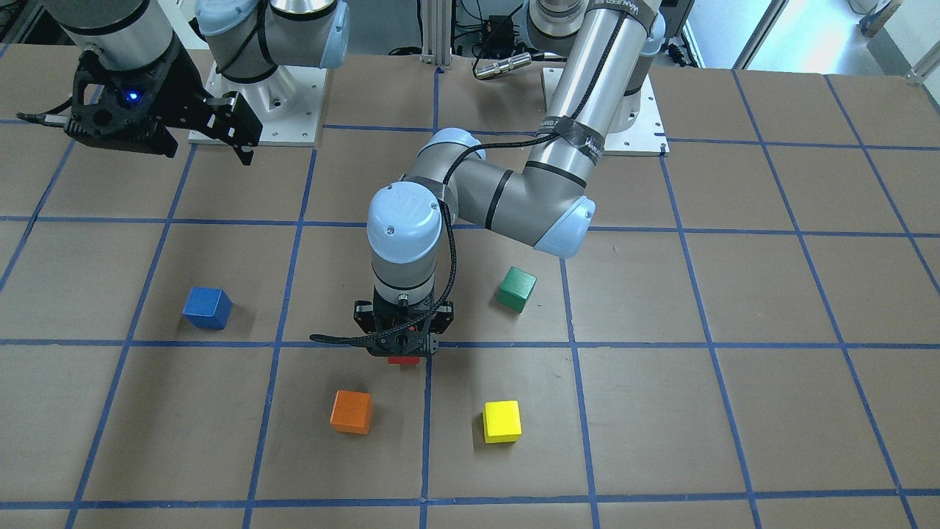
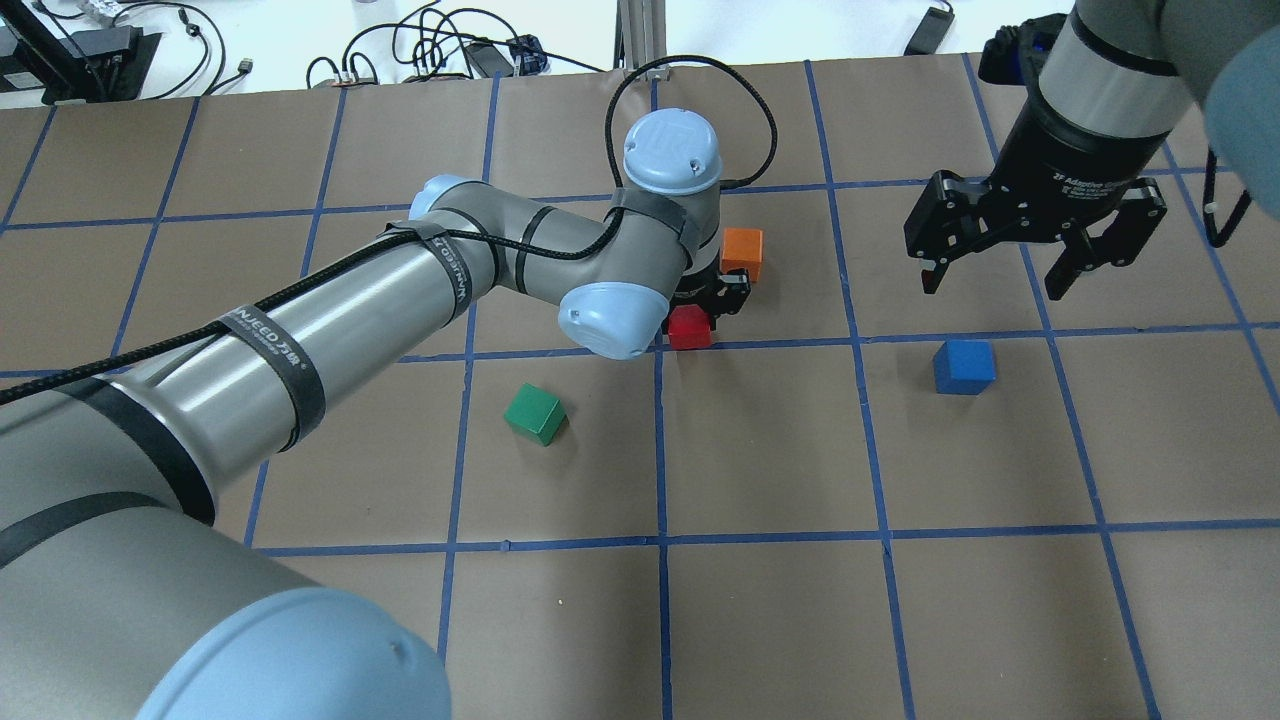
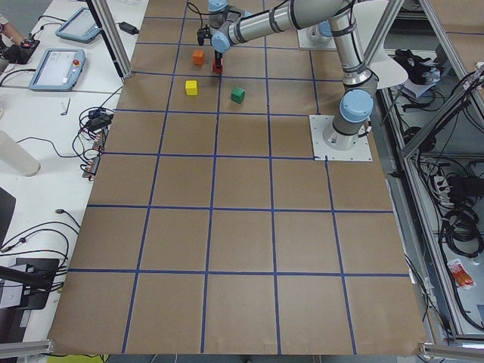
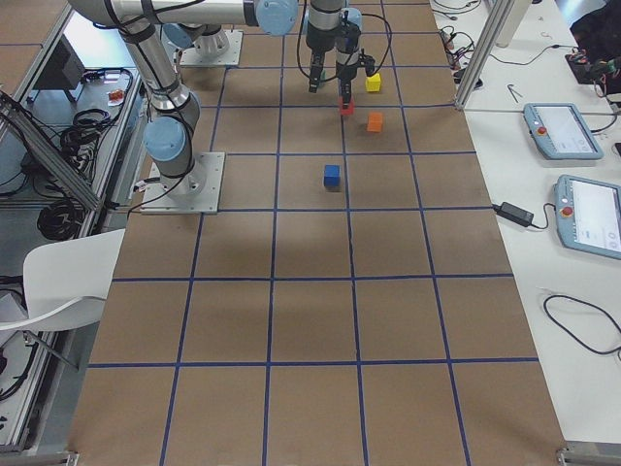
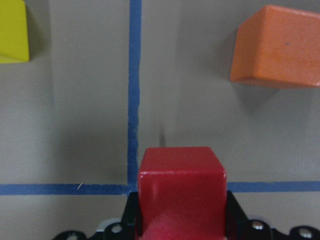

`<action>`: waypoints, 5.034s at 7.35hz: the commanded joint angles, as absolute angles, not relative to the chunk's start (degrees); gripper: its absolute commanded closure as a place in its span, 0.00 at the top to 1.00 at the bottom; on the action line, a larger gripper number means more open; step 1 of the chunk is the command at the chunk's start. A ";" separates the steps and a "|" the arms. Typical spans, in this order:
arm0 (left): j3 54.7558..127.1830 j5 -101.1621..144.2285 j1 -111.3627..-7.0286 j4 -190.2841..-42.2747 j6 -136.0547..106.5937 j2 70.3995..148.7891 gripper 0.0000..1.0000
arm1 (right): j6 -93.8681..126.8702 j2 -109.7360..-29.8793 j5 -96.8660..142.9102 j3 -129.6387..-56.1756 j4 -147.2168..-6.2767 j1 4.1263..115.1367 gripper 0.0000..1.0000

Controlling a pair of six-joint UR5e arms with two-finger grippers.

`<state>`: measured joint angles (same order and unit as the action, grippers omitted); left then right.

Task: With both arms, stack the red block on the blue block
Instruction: 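Lower the red cube beside the orange cube and open the left gripper, then withdraw the left gripper while the right gripper moves over the red cube, then lower the right gripper onto the red cube and close it, then carry the red cube with the right gripper over the blue cube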

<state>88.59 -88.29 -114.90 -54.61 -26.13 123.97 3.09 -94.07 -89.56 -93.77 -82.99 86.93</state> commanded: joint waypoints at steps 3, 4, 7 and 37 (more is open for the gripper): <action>88.51 -87.80 -110.42 -55.89 -22.43 118.59 1.00 | 2.90 -94.13 -89.38 -94.66 -82.88 86.92 1.00; 87.98 -88.15 -107.00 -60.42 -17.19 115.69 1.00 | 3.16 -94.13 -89.12 -94.75 -83.14 87.10 1.00; 87.10 -94.20 -99.87 -67.66 -7.95 105.67 1.00 | 4.48 -90.46 -88.42 -94.48 -91.19 90.42 1.00; 87.98 -91.94 -90.53 -85.96 -3.78 91.32 1.00 | 23.91 -58.35 -85.52 -87.54 -114.81 107.85 0.00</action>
<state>87.81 -92.91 -90.55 -85.92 -3.78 91.32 23.82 -57.44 -85.81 -87.97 -116.90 108.11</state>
